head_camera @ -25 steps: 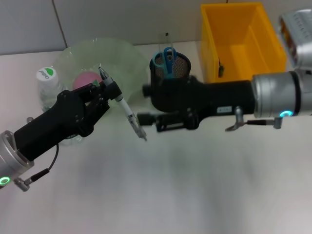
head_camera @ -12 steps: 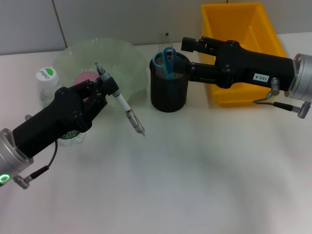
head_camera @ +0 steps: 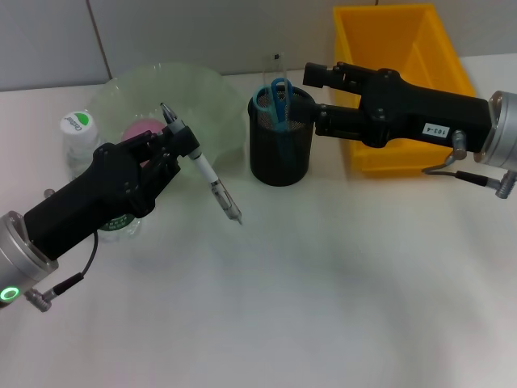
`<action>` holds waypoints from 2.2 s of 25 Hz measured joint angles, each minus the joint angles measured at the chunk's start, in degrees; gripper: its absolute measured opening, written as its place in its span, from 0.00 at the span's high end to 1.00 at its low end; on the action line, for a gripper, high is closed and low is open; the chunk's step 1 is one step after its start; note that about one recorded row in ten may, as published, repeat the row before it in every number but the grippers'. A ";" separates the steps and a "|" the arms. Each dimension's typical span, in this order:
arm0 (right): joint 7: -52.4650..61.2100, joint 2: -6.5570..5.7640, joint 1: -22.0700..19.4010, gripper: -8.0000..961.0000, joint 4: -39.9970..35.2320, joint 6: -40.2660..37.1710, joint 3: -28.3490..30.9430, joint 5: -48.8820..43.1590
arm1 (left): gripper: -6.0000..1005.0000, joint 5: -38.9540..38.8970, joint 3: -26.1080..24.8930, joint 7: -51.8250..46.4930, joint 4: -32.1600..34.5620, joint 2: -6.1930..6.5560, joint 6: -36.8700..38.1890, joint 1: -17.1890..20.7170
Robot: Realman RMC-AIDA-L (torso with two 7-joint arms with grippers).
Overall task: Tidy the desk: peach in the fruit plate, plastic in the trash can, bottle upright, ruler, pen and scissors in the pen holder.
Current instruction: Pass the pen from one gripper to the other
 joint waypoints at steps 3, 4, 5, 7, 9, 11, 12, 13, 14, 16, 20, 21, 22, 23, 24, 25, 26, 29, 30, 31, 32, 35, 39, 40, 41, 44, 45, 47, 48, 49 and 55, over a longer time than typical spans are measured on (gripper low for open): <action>0.15 0.00 0.00 0.19 0.03 -0.29 0.45 0.00 | 0.85 0.01 -0.09 0.00 0.01 0.00 -0.17 -0.06; 0.21 0.00 -0.01 0.19 0.04 -0.30 0.51 0.00 | 0.85 0.01 -0.09 0.00 0.01 0.00 -0.17 -0.06; 0.25 0.00 0.00 0.19 0.05 -0.31 0.52 0.00 | 0.85 0.02 -0.18 0.00 0.00 0.02 -0.29 -0.06; 0.31 0.00 0.00 0.19 0.06 -0.31 0.53 0.00 | 0.85 0.02 -0.24 0.00 0.00 0.02 -0.35 -0.06; 0.32 0.00 -0.01 0.19 0.06 -0.31 0.54 0.00 | 0.85 0.02 -0.48 0.00 0.01 0.02 -0.39 -0.06; 0.33 0.00 -0.01 0.19 0.06 -0.31 0.55 0.00 | 0.85 0.02 -0.59 0.00 0.00 0.02 -0.39 -0.06; 0.33 0.00 0.00 0.19 0.06 -0.31 0.55 0.00 | 0.85 0.01 -0.61 0.00 0.01 0.02 -0.39 -0.06; 0.32 0.00 0.00 0.19 0.07 -0.31 0.55 0.00 | 0.85 -0.09 -0.61 0.00 0.00 0.02 -0.39 -0.05; 0.32 0.00 0.00 0.19 0.07 -0.31 0.55 0.00 | 0.85 -0.20 -0.61 0.00 -0.05 0.02 -0.39 -0.05; 0.30 0.00 -0.01 0.19 0.08 -0.31 0.55 0.00 | 0.85 -0.80 -0.62 0.00 -0.47 0.05 -0.39 -0.06; 0.03 0.00 -0.06 0.19 0.77 -0.74 0.55 0.00 | 0.85 -2.72 -0.62 -0.17 -1.47 0.13 -0.08 -0.10; -0.02 0.00 -0.07 0.19 1.03 -0.91 0.55 0.00 | 0.85 -3.34 -0.62 -0.52 -1.62 0.13 0.03 -0.10; -0.06 0.00 -0.07 0.19 1.27 -1.01 0.56 0.00 | 0.85 -3.72 -0.62 -0.77 -1.65 0.13 0.08 -0.11; -0.14 0.00 -0.08 0.19 1.58 -1.12 0.56 0.00 | 0.85 -4.36 -0.62 -1.25 -1.88 0.11 0.12 -0.11; -0.40 0.00 -0.09 0.19 2.03 -1.32 0.56 0.00 | 0.85 -4.93 -0.62 -1.60 -2.16 0.08 0.18 -0.13; -1.30 0.00 -0.09 0.19 2.88 -1.74 0.55 0.00 | 0.85 -5.52 -0.62 -1.85 -2.60 0.05 0.29 -0.18; -1.30 0.00 -0.09 0.19 2.88 -1.74 0.55 0.00 | 0.85 -6.00 -0.63 -1.99 -2.99 0.05 0.38 -0.25; -3.76 0.03 -0.09 0.19 4.63 -2.33 0.56 0.00 | 0.85 -7.47 -0.72 -2.83 -4.23 0.08 0.67 -0.73; -4.59 0.05 -0.09 0.19 5.27 -2.47 0.56 0.00 | 0.85 -7.79 -0.79 -3.37 -4.45 0.09 0.71 -0.89; -5.50 0.10 -0.09 0.19 5.99 -2.59 0.55 0.00 | 0.85 -7.95 -0.85 -3.76 -4.52 0.09 0.72 -0.96; -6.53 0.13 -0.07 0.19 6.88 -2.75 0.55 0.08 | 0.85 -8.10 -1.04 -4.30 -4.53 0.09 0.74 -1.06; -10.41 0.16 -0.02 0.19 9.70 -3.47 0.46 1.58 | 0.85 -8.26 -2.40 -6.33 -4.55 0.10 0.79 -1.17; -17.69 0.18 -0.11 0.19 14.99 -5.66 0.40 4.83 | 0.85 -8.29 -4.59 -9.71 -4.76 0.11 0.87 -1.06; -19.53 0.19 -0.11 0.19 16.15 -6.01 0.33 5.56 | 0.85 -8.30 -5.11 -10.28 -5.14 0.11 0.88 -1.04; -20.91 0.21 -0.11 0.19 17.07 -6.24 0.22 6.10 | 0.85 -8.32 -5.71 -10.87 -5.65 0.11 0.88 -1.03; -26.68 0.34 0.19 0.19 20.99 -7.54 -0.03 7.90 | 0.85 -8.33 -7.55 -12.57 -7.07 0.12 0.88 -0.88; -28.30 0.37 0.34 0.19 22.08 -7.96 -0.03 8.28 | 0.85 -8.34 -8.16 -13.51 -7.43 0.11 0.88 -0.81; -32.97 0.50 0.77 0.19 24.83 -8.96 0.03 8.88 | 0.85 -8.34 -9.03 -15.01 -8.09 0.07 0.88 -0.76; -35.03 0.57 0.94 0.19 25.76 -9.23 0.14 8.99 | 0.85 -8.35 -9.29 -15.62 -8.34 0.07 0.88 -0.76; -37.03 0.66 1.14 0.19 26.88 -9.48 0.28 9.07 | 0.85 -8.35 -9.82 -16.80 -8.86 0.06 0.88 -0.76; -50.72 0.78 3.45 0.19 33.86 -9.93 0.10 11.90 | 0.85 -8.67 -11.41 -19.94 -10.58 0.04 0.87 -0.75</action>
